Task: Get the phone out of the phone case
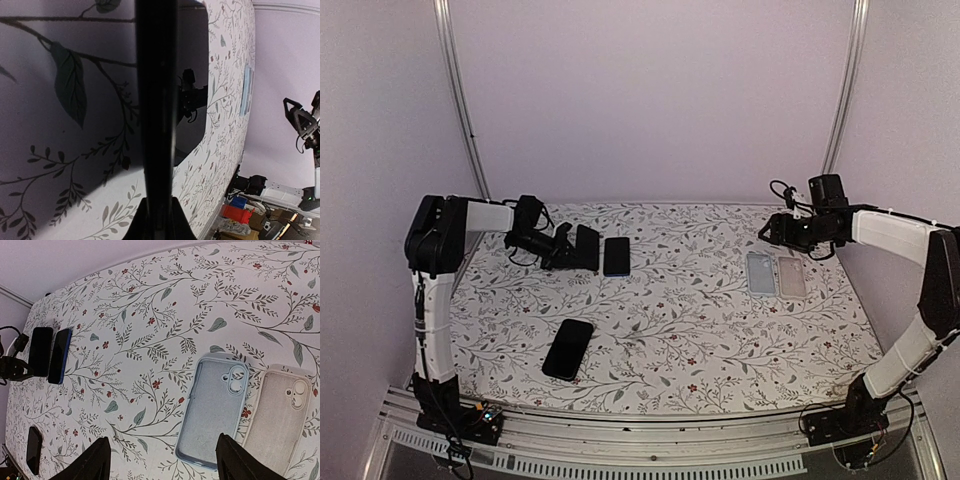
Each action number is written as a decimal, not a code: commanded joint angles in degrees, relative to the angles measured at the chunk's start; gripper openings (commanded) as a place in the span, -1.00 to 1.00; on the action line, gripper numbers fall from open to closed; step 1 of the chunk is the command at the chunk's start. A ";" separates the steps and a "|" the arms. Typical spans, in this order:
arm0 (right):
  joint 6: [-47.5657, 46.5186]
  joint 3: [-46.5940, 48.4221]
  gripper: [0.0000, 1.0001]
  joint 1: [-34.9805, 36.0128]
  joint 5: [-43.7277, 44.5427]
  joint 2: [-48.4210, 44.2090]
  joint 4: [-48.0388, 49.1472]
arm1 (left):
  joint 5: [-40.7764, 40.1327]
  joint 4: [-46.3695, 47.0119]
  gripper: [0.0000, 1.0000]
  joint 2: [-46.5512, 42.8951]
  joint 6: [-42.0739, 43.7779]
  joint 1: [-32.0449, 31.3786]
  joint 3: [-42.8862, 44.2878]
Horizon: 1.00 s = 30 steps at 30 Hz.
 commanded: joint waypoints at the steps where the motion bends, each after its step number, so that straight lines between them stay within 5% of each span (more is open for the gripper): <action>1: 0.69 0.45 0.50 0.63 -0.98 -2.22 0.15 | 4.51 -0.82 -0.88 1.90 1.80 0.40 2.60; 12: 1.24 0.40 0.50 2.13 -0.22 -1.58 0.04 | 5.49 -2.11 -0.41 2.64 2.14 0.49 2.58; 30: 1.16 0.69 0.50 3.19 0.90 -0.97 -0.34 | -9.94 -4.25 0.10 -3.50 2.60 0.82 -1.81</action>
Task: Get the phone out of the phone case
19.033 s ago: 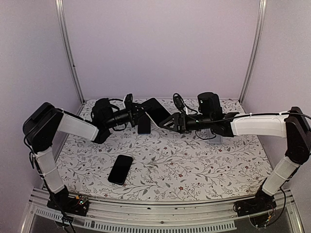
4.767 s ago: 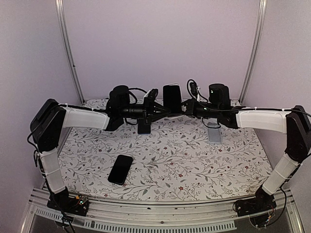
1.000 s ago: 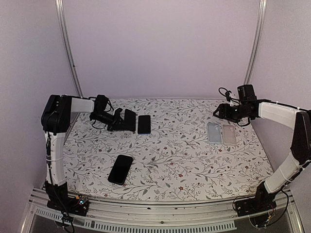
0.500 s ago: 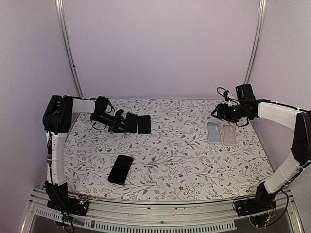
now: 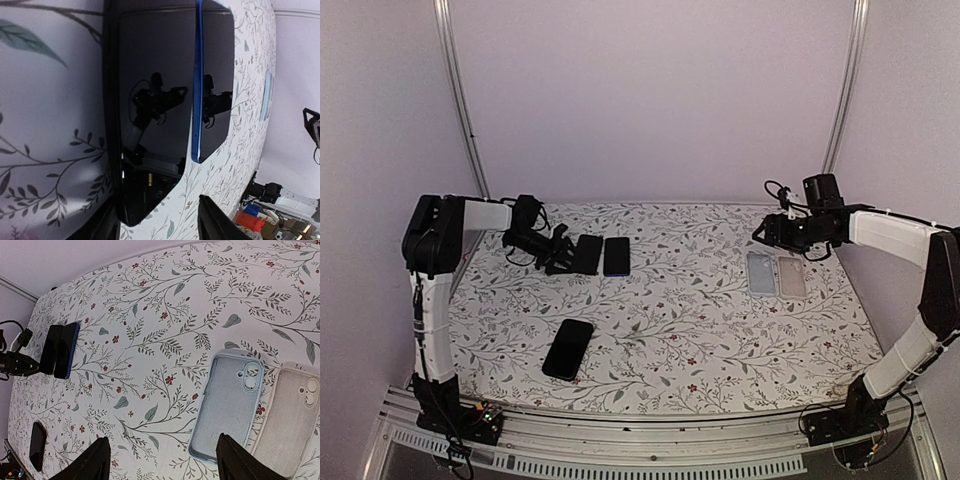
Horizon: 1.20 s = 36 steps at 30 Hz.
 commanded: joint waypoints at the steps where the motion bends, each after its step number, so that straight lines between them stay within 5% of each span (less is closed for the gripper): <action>1: -0.02 0.65 0.50 0.58 1.03 -0.32 -0.05 | -4.80 -1.08 0.11 -3.82 0.67 0.53 -2.54; 16: 0.15 1.46 0.52 2.54 1.63 0.96 0.40 | -17.30 1.15 0.30 -15.25 -0.25 -4.59 -13.50; 25: 0.72 2.49 0.76 4.93 2.59 2.39 2.35 | -28.28 1.87 0.64 -26.51 -2.65 -11.79 -25.29; 36: 1.10 7.60 0.90 8.63 3.05 6.58 2.67 | -36.95 -0.24 0.80 -33.40 -6.19 -21.67 -33.42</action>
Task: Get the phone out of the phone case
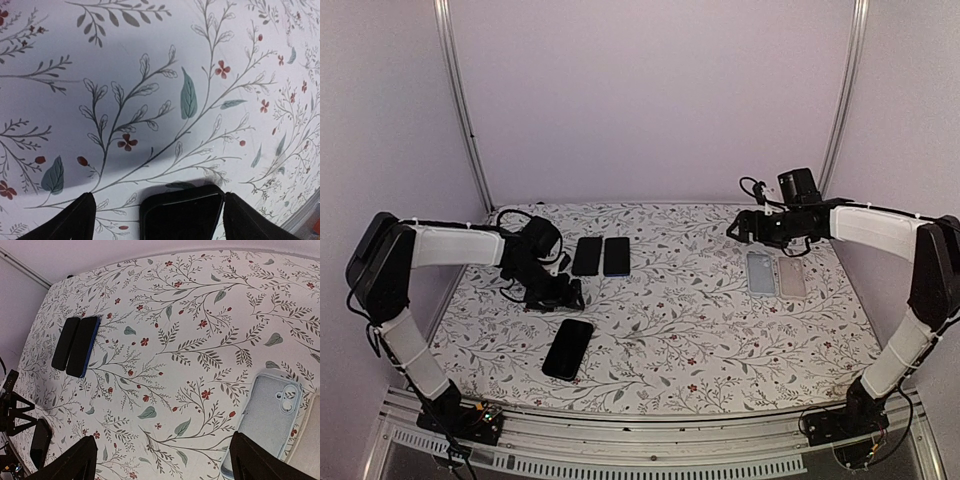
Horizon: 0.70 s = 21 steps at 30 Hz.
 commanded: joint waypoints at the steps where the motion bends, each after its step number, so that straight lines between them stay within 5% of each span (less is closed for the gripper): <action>1: 0.66 3.05 0.90 1.72 0.79 2.30 0.92 | -4.32 -1.56 0.81 -2.45 -1.42 -3.98 -2.04; 21: 0.97 5.66 0.95 4.54 1.71 4.53 0.13 | -13.96 -9.41 0.85 2.80 -1.39 -16.19 -0.43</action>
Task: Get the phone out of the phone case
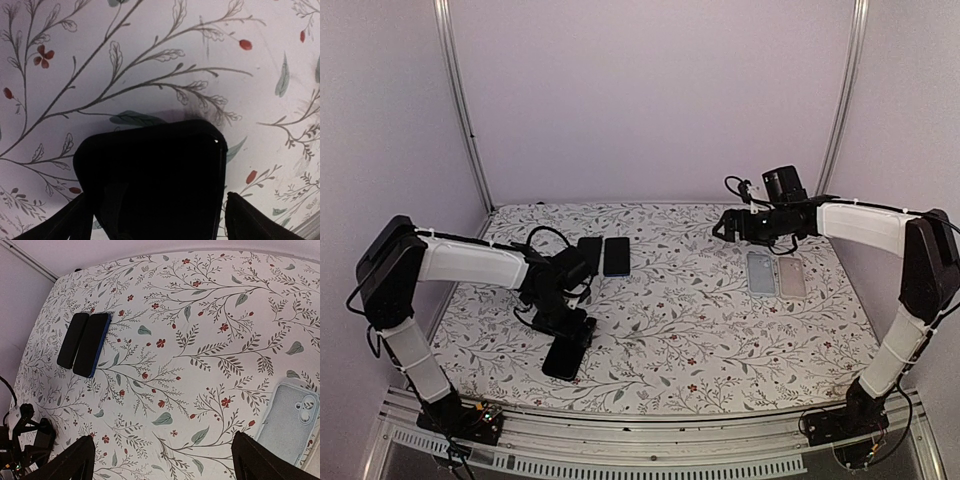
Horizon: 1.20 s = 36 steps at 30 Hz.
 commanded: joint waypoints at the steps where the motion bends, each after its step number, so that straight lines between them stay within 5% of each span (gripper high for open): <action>1: 0.42 1.40 0.95 0.97 1.16 0.46 -0.08 | -4.32 -2.79 0.84 3.25 -0.59 -2.03 2.01; 8: 1.45 -0.19 0.95 2.27 0.27 -0.02 1.51 | -6.59 -3.52 0.75 7.12 -0.90 -3.96 4.14; 15: 3.47 -2.64 0.95 3.82 -1.32 -0.87 3.61 | -6.25 -2.47 0.19 8.42 -1.46 -3.97 6.71; 22: 4.32 -3.47 0.95 5.28 -1.60 -1.31 4.40 | -7.21 -1.81 -0.07 8.97 -3.13 -3.73 11.98; 36: 6.62 -7.96 0.94 8.50 -1.20 -3.52 7.37 | -5.72 1.51 -0.19 14.39 -5.52 -2.95 29.39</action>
